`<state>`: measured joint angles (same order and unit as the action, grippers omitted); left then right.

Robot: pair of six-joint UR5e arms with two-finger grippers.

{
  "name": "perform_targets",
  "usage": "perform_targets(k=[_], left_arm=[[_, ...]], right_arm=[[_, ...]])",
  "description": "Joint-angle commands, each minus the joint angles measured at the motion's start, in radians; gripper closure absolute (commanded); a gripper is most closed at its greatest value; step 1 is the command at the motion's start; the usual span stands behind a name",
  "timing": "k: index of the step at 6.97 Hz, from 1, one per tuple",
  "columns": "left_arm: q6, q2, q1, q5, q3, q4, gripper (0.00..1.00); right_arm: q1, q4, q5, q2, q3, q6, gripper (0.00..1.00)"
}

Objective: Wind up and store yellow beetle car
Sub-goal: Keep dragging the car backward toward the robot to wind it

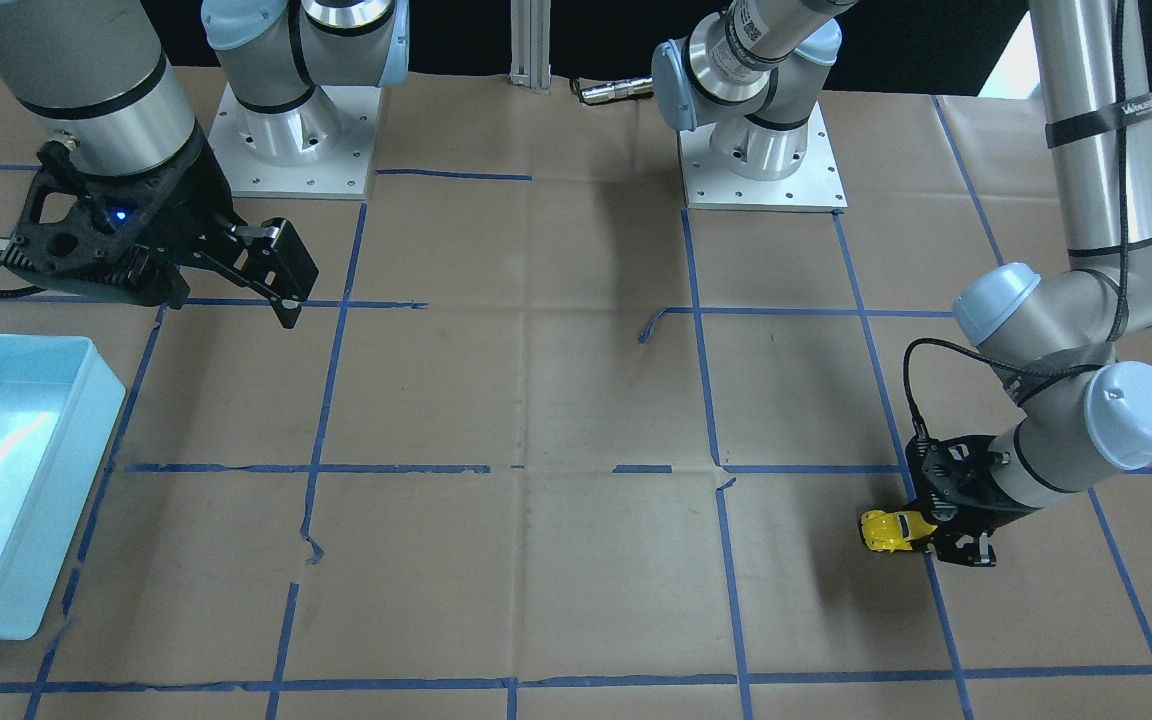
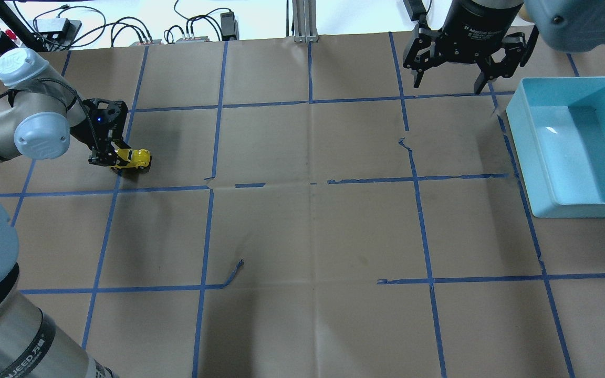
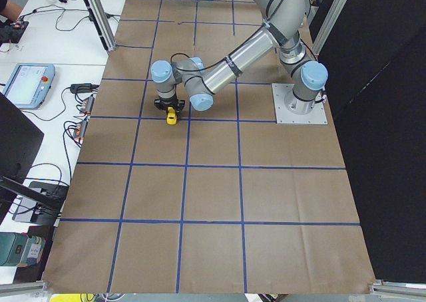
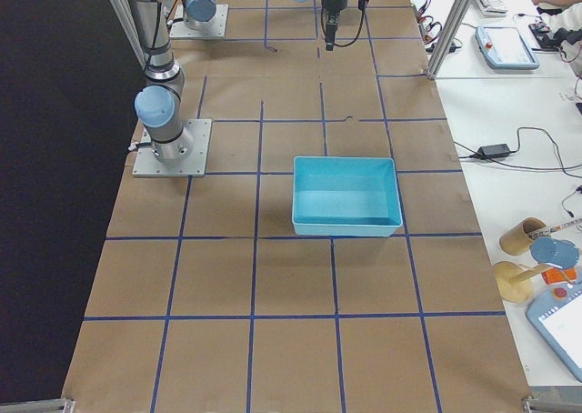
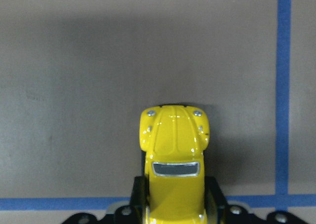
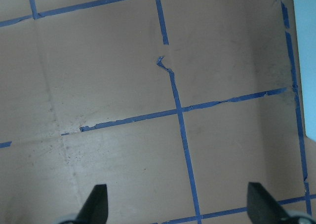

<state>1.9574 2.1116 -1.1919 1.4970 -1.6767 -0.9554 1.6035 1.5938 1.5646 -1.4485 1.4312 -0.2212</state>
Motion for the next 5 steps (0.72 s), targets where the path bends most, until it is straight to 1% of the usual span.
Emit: perform_targets(k=[1,5], left_arm=[[0.0,0.001,0.017,-0.004,0.0,0.0,0.99],[0.002,0.002,0.028,-0.004,-0.001,0.0,0.99]], right_arm=[[-0.001,0.0,0.0,-0.001,-0.002,0.0,0.0],[0.001,0.002,0.0,0.0,-0.005,0.0,0.0]])
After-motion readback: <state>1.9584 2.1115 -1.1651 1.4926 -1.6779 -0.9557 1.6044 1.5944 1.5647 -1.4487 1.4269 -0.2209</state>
